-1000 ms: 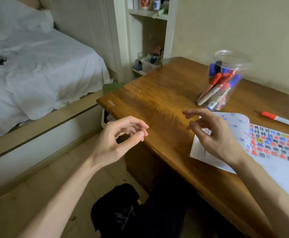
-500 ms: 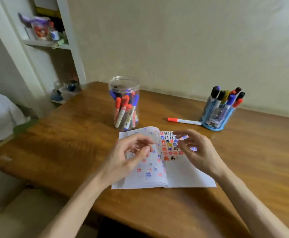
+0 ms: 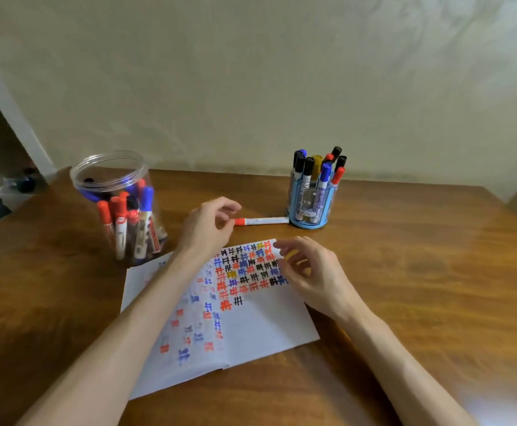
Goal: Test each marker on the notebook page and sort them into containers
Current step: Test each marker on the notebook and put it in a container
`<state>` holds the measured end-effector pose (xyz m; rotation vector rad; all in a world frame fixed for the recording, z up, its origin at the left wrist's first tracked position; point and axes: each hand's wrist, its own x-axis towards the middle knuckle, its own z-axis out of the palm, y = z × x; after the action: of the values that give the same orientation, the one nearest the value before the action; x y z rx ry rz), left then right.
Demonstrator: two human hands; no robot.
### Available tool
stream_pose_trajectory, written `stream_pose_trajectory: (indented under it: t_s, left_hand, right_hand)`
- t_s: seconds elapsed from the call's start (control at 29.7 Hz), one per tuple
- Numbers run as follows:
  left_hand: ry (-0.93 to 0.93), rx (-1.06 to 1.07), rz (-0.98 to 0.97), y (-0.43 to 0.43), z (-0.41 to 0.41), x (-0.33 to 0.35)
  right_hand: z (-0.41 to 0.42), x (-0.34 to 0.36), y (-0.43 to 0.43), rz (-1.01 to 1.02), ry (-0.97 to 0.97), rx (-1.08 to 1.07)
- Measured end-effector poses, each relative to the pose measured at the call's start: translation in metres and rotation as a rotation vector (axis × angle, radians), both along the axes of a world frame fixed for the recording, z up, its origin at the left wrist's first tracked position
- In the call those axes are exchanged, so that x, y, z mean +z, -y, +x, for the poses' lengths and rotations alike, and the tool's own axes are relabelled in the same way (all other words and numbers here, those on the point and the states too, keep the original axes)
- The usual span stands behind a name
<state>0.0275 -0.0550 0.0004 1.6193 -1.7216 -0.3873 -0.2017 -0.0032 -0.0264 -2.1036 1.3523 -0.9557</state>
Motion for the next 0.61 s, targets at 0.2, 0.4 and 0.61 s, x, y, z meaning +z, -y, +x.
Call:
stream_pose_trajectory:
  t_s: [0.2,0.4,0.61]
  left_hand:
    - [0.19,0.101,0.134,0.021,-0.005,-0.006]
    - [0.202,0.097,0.161,0.03,-0.008,-0.02]
    - [0.3,0.101,0.178,0.03,-0.01,-0.023]
  right_hand:
    - [0.003,0.001,0.001,0.002,-0.022,0.002]
    - [0.004,0.001,0.002,-0.005,-0.015,-0.006]
    - [0.002,0.002,0.001,-0.017,-0.019,-0.028]
